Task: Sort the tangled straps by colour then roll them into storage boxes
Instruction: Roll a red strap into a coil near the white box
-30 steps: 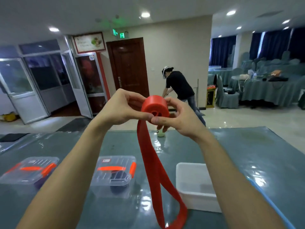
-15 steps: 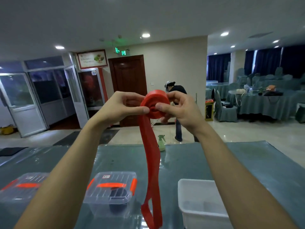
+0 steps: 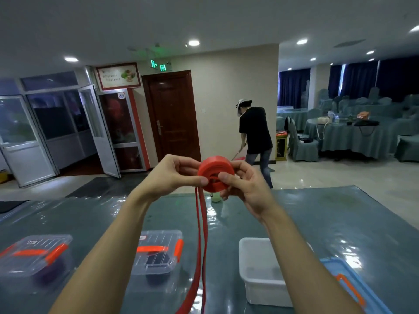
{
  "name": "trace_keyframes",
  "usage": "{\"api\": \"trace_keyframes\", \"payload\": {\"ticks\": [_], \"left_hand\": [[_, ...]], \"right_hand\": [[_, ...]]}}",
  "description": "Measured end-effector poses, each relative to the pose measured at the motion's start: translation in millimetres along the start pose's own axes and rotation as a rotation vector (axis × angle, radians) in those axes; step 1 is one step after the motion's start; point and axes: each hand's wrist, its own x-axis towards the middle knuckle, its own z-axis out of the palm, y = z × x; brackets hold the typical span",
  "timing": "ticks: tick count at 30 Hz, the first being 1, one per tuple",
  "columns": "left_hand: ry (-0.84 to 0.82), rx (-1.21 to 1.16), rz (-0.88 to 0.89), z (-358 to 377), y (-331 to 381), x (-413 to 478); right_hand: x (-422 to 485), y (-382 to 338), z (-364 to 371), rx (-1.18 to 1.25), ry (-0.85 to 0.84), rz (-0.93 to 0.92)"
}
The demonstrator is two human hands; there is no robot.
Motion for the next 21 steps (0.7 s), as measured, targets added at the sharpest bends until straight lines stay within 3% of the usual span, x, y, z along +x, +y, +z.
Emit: {"api": "trace_keyframes", "payload": {"ticks": [3, 6, 10, 13, 18, 21], "left_hand": [[-0.037, 0.130, -0.049, 9.2, -15.7, -11.6], [-0.159, 0.332, -0.144, 18.8, -16.2, -13.7], [-0.331, 0.584, -0.152, 34.0, -2.6, -7.9], [-0.317, 0.568, -0.121, 33.7, -0.7, -8.2], [-0.194, 0.029, -0.125, 28.1, -33.7, -28.7], [-0.130, -0.125, -0.085, 56.9, -54.5, -42.0]], "right_hand": [[-19.2, 24.0, -11.2, -0.124, -0.084, 0.094], [-24.3, 25.6, -21.5, -0.463, -0.192, 0.199], [-26.3, 30.1, -20.1, -0.775, -0.295, 0.184], [-33.6, 40.4, -24.4, -0.638, -0.197, 0.131], [-43.9, 50.4, -33.4, -0.284, -0.001, 0.042], [-57.3, 62.3, -24.6, -0.068, 0.103, 0.014]]}}
